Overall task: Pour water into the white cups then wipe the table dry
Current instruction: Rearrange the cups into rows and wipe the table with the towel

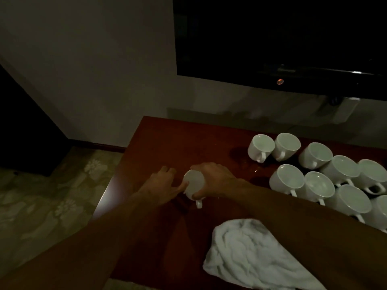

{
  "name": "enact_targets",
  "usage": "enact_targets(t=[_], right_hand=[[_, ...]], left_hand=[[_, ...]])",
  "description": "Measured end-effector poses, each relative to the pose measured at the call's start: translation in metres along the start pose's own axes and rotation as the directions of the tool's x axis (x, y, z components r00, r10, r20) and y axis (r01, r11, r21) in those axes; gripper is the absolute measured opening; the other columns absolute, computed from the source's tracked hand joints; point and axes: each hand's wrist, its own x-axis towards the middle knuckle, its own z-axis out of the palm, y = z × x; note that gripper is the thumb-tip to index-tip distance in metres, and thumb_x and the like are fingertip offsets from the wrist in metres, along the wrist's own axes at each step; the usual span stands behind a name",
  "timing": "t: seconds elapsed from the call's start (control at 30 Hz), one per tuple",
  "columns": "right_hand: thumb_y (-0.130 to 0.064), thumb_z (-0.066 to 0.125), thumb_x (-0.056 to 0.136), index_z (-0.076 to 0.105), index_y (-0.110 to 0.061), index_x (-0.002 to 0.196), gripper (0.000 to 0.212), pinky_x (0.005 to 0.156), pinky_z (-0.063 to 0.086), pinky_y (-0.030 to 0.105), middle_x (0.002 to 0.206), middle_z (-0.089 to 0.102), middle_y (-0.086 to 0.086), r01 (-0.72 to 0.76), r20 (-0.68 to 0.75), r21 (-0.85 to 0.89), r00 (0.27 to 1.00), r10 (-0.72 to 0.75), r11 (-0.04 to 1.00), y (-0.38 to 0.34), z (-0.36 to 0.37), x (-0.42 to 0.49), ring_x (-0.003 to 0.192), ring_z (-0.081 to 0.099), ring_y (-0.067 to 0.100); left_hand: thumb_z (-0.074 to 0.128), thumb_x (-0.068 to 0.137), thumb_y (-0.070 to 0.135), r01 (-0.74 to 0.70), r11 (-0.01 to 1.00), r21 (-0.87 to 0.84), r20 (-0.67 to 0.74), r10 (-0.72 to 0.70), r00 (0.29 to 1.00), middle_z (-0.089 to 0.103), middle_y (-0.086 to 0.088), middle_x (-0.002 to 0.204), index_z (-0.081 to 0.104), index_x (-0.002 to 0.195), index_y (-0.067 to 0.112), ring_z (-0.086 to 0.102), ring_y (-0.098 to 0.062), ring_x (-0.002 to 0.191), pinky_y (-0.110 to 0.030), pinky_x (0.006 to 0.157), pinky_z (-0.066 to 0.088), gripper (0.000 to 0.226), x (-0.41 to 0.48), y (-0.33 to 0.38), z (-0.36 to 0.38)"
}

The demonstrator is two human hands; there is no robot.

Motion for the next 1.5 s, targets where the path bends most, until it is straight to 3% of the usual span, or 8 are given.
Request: enact_targets(t=[0.37, 0.57, 0.83, 1.27, 1.5], right_hand=[[-0.055, 0.085, 0.062, 0.05, -0.03, 0.135, 0.085, 0.091, 0.05, 0.036, 0.125, 0.06, -0.007, -0.137, 0.013, -0.022, 0.99, 0.138, 0.99, 0.071, -0.051, -0.052, 0.113, 0.056, 0.014], [-0.058, 0.085, 0.058, 0.049, -0.034, 0.134, 0.087, 0.08, 0.045, 0.028, 0.124, 0.062, -0.01, -0.196, -0.021, -0.031, 0.981, 0.195, 0.98, 0.118, -0.067, -0.074, 0.111, 0.058, 0.012], [-0.057, 0.086, 0.059, 0.049, -0.033, 0.135, 0.088, 0.08, 0.042, 0.027, 0.124, 0.063, -0.009, -0.208, -0.012, -0.048, 0.978, 0.208, 0.977, 0.155, -0.071, -0.089, 0.112, 0.059, 0.013], [-0.054, 0.086, 0.064, 0.042, -0.03, 0.143, 0.093, 0.104, 0.044, 0.038, 0.138, 0.056, -0.005, -0.197, 0.041, -0.041, 0.979, 0.199, 0.98, 0.166, -0.067, -0.091, 0.127, 0.052, 0.017], [-0.064, 0.08, 0.067, 0.031, -0.031, 0.15, 0.102, 0.119, 0.022, 0.045, 0.153, 0.043, -0.005, -0.221, 0.025, -0.045, 0.975, 0.222, 0.974, 0.157, -0.07, -0.099, 0.141, 0.037, 0.017]], left_hand=[[0.046, 0.097, 0.06, -0.19, 0.981, 0.029, 0.013, 0.189, 0.982, 0.046, -0.006, 0.139, 0.045, 0.143, 0.026, 0.053, -0.02, 0.118, -0.035, 0.094, 0.049, 0.058, 0.023, 0.087, -0.012], [0.047, 0.098, 0.057, -0.218, 0.976, 0.019, 0.058, 0.217, 0.975, 0.044, -0.005, 0.141, 0.045, 0.144, 0.028, 0.051, -0.02, 0.12, -0.034, 0.095, 0.049, 0.054, 0.036, 0.136, -0.007], [0.049, 0.098, 0.056, -0.204, 0.979, 0.014, 0.087, 0.202, 0.976, 0.046, -0.005, 0.139, 0.047, 0.142, 0.026, 0.052, -0.02, 0.119, -0.037, 0.095, 0.051, 0.054, 0.056, 0.169, 0.007], [0.047, 0.098, 0.057, -0.148, 0.988, 0.043, 0.091, 0.144, 0.985, 0.04, -0.005, 0.147, 0.044, 0.145, 0.023, 0.05, -0.023, 0.125, -0.041, 0.099, 0.05, 0.059, 0.064, 0.166, 0.013], [0.046, 0.098, 0.056, -0.186, 0.979, 0.085, 0.074, 0.18, 0.981, 0.035, -0.006, 0.149, 0.044, 0.145, 0.021, 0.049, -0.026, 0.126, -0.045, 0.101, 0.05, 0.058, 0.055, 0.156, 0.008]])
